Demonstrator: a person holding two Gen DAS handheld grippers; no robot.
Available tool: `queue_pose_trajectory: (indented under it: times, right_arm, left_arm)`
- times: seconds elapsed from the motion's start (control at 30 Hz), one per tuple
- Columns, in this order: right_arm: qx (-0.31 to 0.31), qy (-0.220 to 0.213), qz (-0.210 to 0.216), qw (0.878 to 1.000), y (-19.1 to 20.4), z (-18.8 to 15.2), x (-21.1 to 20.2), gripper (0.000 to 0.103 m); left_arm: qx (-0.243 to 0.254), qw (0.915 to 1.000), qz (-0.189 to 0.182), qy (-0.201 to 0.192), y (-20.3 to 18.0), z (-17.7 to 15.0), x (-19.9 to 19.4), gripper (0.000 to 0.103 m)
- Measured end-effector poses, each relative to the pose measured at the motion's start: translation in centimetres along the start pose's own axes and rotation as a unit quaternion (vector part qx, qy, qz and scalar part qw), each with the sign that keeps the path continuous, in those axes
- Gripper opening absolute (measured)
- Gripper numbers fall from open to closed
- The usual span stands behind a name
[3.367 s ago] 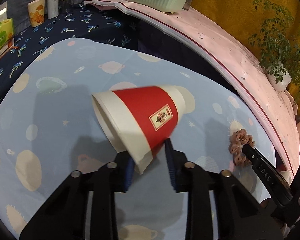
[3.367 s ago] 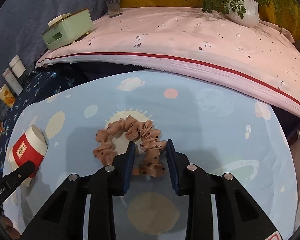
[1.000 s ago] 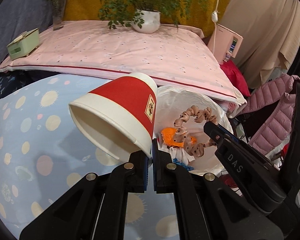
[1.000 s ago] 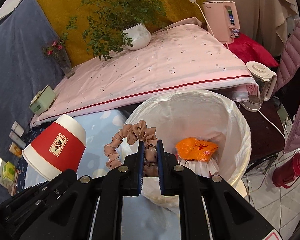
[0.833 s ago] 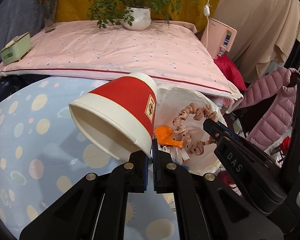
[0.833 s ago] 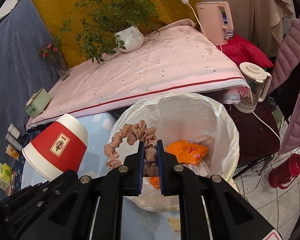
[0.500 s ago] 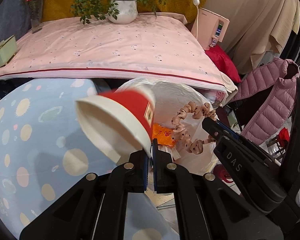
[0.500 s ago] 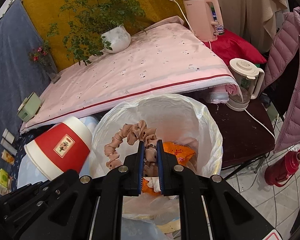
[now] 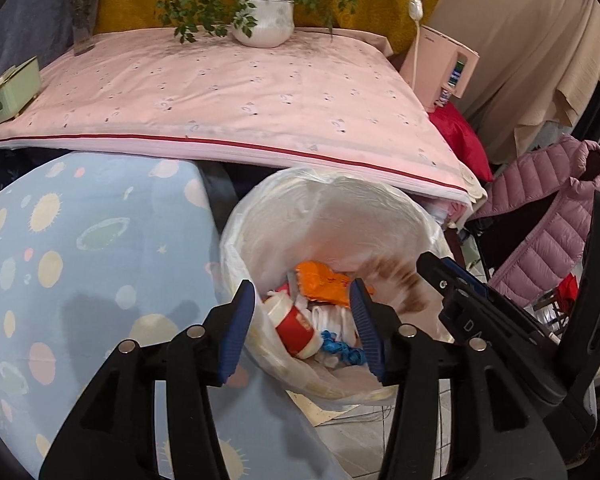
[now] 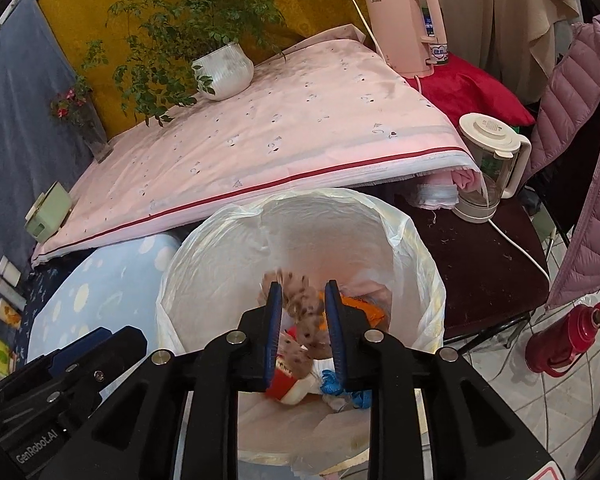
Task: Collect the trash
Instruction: 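Carry the cup and scrunchie over the bin and open both grippers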
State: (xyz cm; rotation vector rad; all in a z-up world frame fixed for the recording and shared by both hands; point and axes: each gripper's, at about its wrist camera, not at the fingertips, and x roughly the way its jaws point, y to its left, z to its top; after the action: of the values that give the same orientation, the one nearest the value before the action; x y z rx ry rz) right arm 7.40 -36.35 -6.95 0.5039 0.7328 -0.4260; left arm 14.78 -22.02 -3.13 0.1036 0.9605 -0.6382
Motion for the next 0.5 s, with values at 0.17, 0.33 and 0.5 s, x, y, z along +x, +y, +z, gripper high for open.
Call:
queue_pose_trajectory:
  times: [0.17, 0.33, 0.5]
  right_arm:
    - [-0.018, 0.011, 0.001, 1.0, 0.9, -0.1, 0.5, 0.031]
    - [-0.036, 0.019, 0.001, 0.999, 1.9, -0.5, 0.6, 0.039]
    - [-0.072, 0.026, -0.005, 0.997, 3.1, -1.3, 0.2, 0.044]
  left_arm:
    - [-0.009, 0.9996, 0.026, -0.005, 1.4, -0.2, -0.2, 0.056]
    - [-0.015, 0.9988, 0.047, -0.007, 2.7, -0.7, -0.5, 0.058]
    - [-0.015, 0.9969, 0.075, -0.018, 3.7, -1.4, -1.2, 0.066]
